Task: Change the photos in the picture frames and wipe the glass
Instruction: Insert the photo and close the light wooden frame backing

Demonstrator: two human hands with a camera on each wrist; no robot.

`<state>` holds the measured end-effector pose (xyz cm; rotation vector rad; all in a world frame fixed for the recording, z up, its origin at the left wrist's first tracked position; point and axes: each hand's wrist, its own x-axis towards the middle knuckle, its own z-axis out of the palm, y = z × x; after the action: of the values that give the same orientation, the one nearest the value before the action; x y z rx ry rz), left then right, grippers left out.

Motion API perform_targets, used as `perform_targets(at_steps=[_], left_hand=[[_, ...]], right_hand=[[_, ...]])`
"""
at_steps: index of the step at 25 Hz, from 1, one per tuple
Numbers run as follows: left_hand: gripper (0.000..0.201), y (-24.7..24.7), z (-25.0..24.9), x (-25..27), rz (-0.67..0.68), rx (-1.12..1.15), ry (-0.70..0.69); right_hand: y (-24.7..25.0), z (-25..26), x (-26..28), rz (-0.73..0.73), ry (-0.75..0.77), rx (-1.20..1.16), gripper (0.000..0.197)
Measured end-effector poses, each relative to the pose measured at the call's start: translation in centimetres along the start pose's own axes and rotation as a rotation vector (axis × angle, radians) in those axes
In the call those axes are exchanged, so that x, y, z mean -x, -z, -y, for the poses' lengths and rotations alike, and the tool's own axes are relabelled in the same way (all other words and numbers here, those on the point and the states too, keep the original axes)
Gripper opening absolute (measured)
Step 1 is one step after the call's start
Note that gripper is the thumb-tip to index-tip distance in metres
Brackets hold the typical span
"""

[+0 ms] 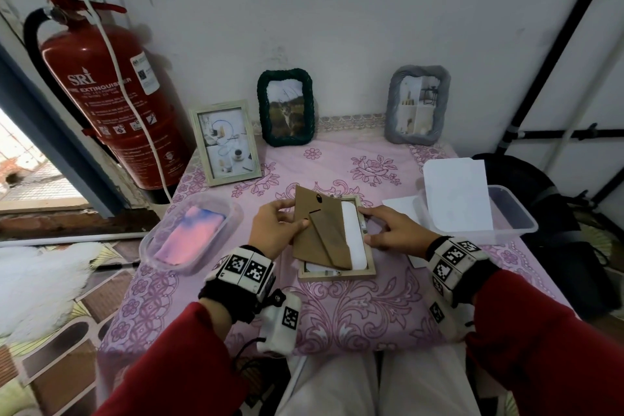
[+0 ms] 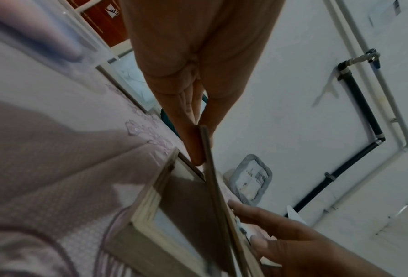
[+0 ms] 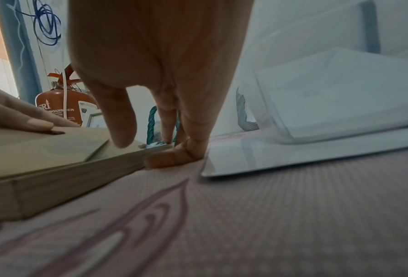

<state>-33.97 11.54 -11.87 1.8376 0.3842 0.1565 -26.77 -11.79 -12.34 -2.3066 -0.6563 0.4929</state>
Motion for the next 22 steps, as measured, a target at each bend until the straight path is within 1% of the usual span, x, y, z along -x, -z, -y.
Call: perform_targets(at_steps=[7, 10, 12, 15, 16, 19, 22], left_hand=[[0.05, -1.4, 0.5, 0.5, 0.007, -0.058, -0.013], [0.046, -2.0, 0.6, 0.6, 0.021, -0.157, -0.055], [0.047, -2.2, 0.6, 0.8, 0.035, -0.209, -0.062], [0.051, -2.1, 0.9, 1.1, -0.011, -0.425, -0.08], [0.052, -2.0, 1.0, 1.2, -0.011, -0.447, -0.077], [0.055, -2.0, 1.2, 1.3, 0.047, -0.393, -0.069], [0.056, -2.0, 1.0, 1.1, 0.047, -0.341, -0.056]], right_hand=[[0.2, 0.2, 0.2, 0.014, 0.01, 0.033, 0.065], [0.2, 0.2, 0.2, 0.013, 0.009, 0.032, 0.065], [0.2, 0.2, 0.3, 0.015, 0.007, 0.034, 0.064], [0.3, 0.2, 0.2, 0.019, 0.013, 0.042, 0.064], [0.3, 0.2, 0.2, 0.019, 0.014, 0.047, 0.064], [0.2, -0.1, 0.2, 0.013, 0.008, 0.047, 0.064], [0.0, -0.2, 0.1, 0.007, 0.0, 0.025, 0.064]])
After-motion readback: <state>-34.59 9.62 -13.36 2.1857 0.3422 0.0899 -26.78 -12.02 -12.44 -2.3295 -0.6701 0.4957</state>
